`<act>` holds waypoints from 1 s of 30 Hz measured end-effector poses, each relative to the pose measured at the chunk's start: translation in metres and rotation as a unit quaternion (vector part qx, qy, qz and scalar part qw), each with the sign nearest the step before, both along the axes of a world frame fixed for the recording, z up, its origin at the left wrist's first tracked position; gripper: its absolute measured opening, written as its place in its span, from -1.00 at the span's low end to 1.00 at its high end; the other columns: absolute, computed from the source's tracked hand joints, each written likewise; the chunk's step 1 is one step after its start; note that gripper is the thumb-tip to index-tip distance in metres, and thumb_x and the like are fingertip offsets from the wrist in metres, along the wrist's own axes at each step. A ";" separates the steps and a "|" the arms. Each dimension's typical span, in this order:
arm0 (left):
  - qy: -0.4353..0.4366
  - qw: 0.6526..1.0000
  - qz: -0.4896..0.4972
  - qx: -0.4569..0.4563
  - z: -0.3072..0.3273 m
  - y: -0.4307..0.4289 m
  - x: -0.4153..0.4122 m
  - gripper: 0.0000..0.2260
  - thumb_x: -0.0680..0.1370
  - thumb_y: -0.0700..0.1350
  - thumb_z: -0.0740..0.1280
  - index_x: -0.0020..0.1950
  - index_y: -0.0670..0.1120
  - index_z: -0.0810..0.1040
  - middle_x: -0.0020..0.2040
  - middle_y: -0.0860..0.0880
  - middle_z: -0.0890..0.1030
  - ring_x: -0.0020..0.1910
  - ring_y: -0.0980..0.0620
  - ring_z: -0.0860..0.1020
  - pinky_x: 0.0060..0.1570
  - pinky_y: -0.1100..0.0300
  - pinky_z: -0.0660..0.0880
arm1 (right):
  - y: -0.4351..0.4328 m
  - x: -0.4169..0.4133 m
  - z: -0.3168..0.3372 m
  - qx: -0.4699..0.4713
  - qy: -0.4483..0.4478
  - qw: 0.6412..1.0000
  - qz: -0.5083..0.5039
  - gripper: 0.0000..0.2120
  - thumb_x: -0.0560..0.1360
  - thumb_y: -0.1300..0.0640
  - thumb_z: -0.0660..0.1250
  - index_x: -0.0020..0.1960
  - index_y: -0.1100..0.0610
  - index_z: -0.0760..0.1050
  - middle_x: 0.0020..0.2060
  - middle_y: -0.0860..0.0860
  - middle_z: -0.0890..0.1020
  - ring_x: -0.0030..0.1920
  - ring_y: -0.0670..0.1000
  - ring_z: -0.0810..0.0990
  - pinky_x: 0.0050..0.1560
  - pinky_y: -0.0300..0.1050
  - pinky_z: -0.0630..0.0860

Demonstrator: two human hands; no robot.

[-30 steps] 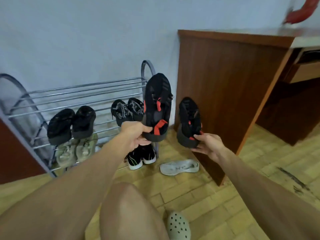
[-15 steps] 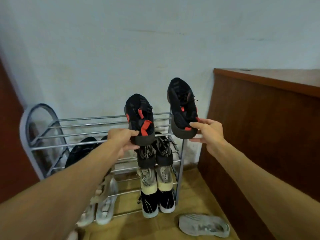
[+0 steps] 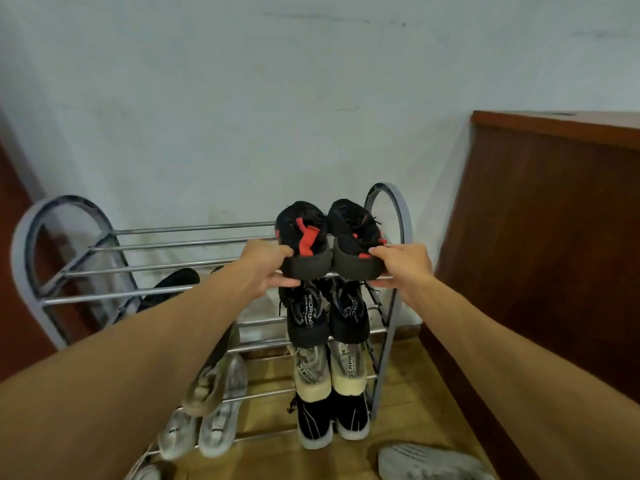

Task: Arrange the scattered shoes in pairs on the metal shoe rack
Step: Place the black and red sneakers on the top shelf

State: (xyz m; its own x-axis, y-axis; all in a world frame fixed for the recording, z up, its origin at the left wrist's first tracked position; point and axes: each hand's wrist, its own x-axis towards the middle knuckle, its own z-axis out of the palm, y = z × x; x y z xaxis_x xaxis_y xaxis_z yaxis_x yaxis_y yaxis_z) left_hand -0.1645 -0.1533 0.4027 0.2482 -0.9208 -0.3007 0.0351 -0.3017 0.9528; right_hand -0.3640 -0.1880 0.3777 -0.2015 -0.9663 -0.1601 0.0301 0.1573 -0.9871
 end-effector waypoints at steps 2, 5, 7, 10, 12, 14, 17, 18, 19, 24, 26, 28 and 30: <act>-0.018 1.000 -0.017 0.016 -0.001 0.002 -0.002 -0.70 0.59 -0.21 0.27 0.29 -0.30 0.43 0.28 -0.26 0.52 -0.12 -0.20 0.61 -0.27 -0.01 0.66 | -0.003 -0.001 -0.001 0.006 0.018 1.000 0.007 -0.87 0.43 0.28 0.44 -0.24 0.15 0.53 -0.01 0.20 0.67 -0.01 0.19 0.68 -0.16 0.10 0.67; -0.059 0.996 -0.056 0.041 0.001 0.012 -0.003 -0.64 0.64 -0.08 0.17 0.40 -0.22 0.35 0.32 -0.18 0.46 -0.11 -0.23 0.64 -0.22 0.01 0.66 | 0.002 -0.004 0.002 0.005 0.085 0.996 0.030 -0.96 0.49 0.22 0.38 -0.06 0.18 0.58 0.00 0.13 0.66 -0.01 0.14 0.67 -0.13 0.01 0.66; -0.084 0.994 -0.065 0.040 0.003 0.023 -0.001 -0.62 0.64 -0.08 0.15 0.43 -0.19 0.32 0.24 -0.14 0.45 0.03 -0.24 0.62 -0.08 -0.03 0.63 | 0.007 -0.005 0.005 0.002 0.124 0.991 0.052 -0.79 0.55 0.18 0.30 0.16 0.18 0.58 -0.01 0.11 0.61 -0.10 0.08 0.62 -0.10 -0.01 0.65; -0.110 0.994 -0.028 -0.005 0.005 0.039 -0.001 -0.72 0.61 -0.11 0.21 0.29 -0.18 0.41 0.12 -0.12 0.47 0.03 -0.18 0.59 -0.04 -0.02 0.59 | 0.020 -0.007 0.009 -0.033 0.157 0.986 0.053 -0.68 0.59 0.19 0.22 0.33 0.12 0.50 0.06 0.06 0.54 -0.13 0.04 0.55 -0.09 -0.01 0.65; -0.170 0.983 0.005 -0.062 0.007 0.050 -0.003 -0.88 0.58 -0.12 0.25 0.07 -0.12 0.48 0.12 -0.11 0.53 -0.04 -0.10 0.59 -0.14 0.05 0.61 | 0.032 -0.013 0.007 -0.064 0.203 0.976 0.046 -0.65 0.58 0.22 0.22 0.36 0.14 0.46 0.13 0.05 0.53 -0.13 0.02 0.56 -0.16 -0.06 0.64; -0.225 0.967 0.010 -0.123 0.006 0.061 -0.011 -0.89 0.57 -0.14 0.24 0.05 -0.10 0.50 0.10 -0.08 0.54 -0.08 -0.05 0.60 -0.22 0.11 0.60 | 0.048 -0.022 0.001 -0.088 0.265 0.959 0.054 -0.64 0.56 0.25 0.24 0.36 0.14 0.45 0.21 0.06 0.54 -0.01 0.03 0.58 -0.14 -0.10 0.63; -0.268 0.943 -0.023 -0.195 -0.001 0.077 -0.036 -0.85 0.55 -0.15 0.21 0.07 -0.04 0.53 0.00 -0.03 0.58 -0.14 -0.05 0.61 -0.16 0.01 0.63 | 0.069 -0.044 -0.011 -0.095 0.335 0.934 0.076 -0.66 0.55 0.26 0.24 0.31 0.12 0.49 0.21 0.07 0.56 0.07 0.04 0.57 0.07 0.03 0.62; -0.275 0.938 -0.041 -0.208 -0.005 0.081 -0.046 -0.86 0.55 -0.15 0.22 0.03 -0.03 0.54 -0.07 -0.02 0.58 -0.16 -0.06 0.61 -0.16 -0.01 0.62 | 0.075 -0.052 -0.017 -0.082 0.352 0.928 0.090 -0.67 0.56 0.25 0.24 0.30 0.12 0.49 0.20 0.08 0.56 0.06 0.04 0.56 0.10 0.05 0.61; -0.276 0.935 -0.068 -0.210 -0.011 0.086 -0.060 -0.88 0.55 -0.14 0.23 0.01 -0.03 0.54 -0.12 0.01 0.57 -0.18 -0.05 0.60 -0.18 0.00 0.61 | 0.081 -0.064 -0.024 -0.062 0.369 0.922 0.103 -0.68 0.56 0.24 0.24 0.30 0.11 0.50 0.19 0.09 0.56 0.07 0.04 0.56 0.14 0.07 0.59; -0.282 0.911 -0.285 -0.099 -0.050 0.098 -0.128 -0.82 0.57 -0.05 0.24 0.09 -0.08 0.55 -0.10 0.01 0.57 -0.11 -0.06 0.59 -0.03 0.03 0.56 | 0.104 -0.125 -0.071 0.068 0.429 0.886 0.163 -0.64 0.52 0.14 0.31 0.31 0.12 0.48 0.22 0.10 0.57 0.13 0.08 0.56 0.11 -0.06 0.54; -0.307 0.880 -0.359 -0.056 -0.073 0.100 -0.150 -0.84 0.55 -0.05 0.26 0.05 -0.06 0.57 -0.12 0.02 0.57 -0.11 -0.01 0.56 -0.02 0.09 0.50 | 0.109 -0.147 -0.094 0.107 0.446 0.871 0.177 -0.62 0.52 0.12 0.32 0.33 0.13 0.46 0.23 0.10 0.57 0.15 0.09 0.55 0.05 -0.11 0.49; -0.321 0.854 -0.407 -0.031 -0.098 0.097 -0.170 -0.92 0.54 -0.08 0.27 -0.05 -0.02 0.54 -0.11 -0.02 0.54 -0.11 -0.02 0.52 -0.07 0.14 0.45 | 0.112 -0.166 -0.120 0.144 0.462 0.854 0.190 -0.63 0.54 0.13 0.29 0.33 0.15 0.46 0.26 0.11 0.55 0.22 0.11 0.53 0.12 -0.09 0.48; -0.311 0.850 -0.424 -0.010 -0.125 0.089 -0.187 -0.92 0.54 -0.11 0.27 -0.01 -0.02 0.54 -0.08 -0.01 0.53 -0.10 0.02 0.50 -0.11 0.20 0.44 | 0.110 -0.183 -0.149 0.178 0.474 0.839 0.199 -0.67 0.56 0.14 0.25 0.30 0.21 0.48 0.27 0.12 0.54 0.24 0.14 0.52 0.20 -0.03 0.49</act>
